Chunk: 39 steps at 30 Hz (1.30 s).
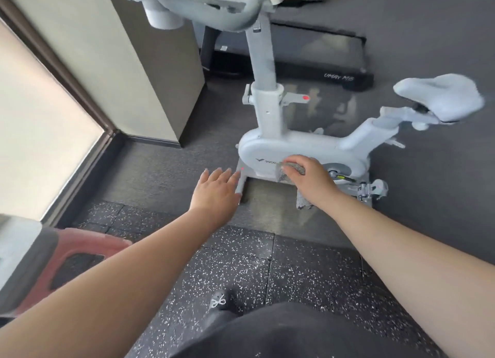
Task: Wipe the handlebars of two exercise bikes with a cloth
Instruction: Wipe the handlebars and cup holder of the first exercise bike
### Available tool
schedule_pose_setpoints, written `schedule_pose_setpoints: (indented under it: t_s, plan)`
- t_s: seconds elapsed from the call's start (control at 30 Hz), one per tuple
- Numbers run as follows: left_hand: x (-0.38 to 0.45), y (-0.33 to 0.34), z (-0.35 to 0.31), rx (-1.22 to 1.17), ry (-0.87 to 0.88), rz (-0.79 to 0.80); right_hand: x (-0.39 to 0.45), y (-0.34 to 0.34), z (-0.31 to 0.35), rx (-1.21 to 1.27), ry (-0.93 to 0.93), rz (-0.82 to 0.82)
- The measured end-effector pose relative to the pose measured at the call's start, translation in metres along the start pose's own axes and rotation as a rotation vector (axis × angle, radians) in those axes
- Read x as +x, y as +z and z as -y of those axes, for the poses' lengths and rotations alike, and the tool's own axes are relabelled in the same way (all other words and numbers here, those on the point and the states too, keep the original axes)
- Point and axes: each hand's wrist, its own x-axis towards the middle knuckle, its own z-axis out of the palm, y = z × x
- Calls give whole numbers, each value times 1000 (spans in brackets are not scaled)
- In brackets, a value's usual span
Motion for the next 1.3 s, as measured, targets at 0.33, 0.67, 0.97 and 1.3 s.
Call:
schedule_pose_setpoints:
  t_s: [0.33,0.67,0.97,1.3]
  plan:
    - [74,-28,-49,45,128,-20,28,-63,-30,45,41,-120]
    - [154,-50,-73,54,120,-54,110,-110,-51,15,34,-111]
    - [206,-50,-129,-21,-179,-58,198,-181,-87,-36,-120,67]
    - [190,-93,-138,-143,-495,-221,258,-183,-38,115,-338,225]
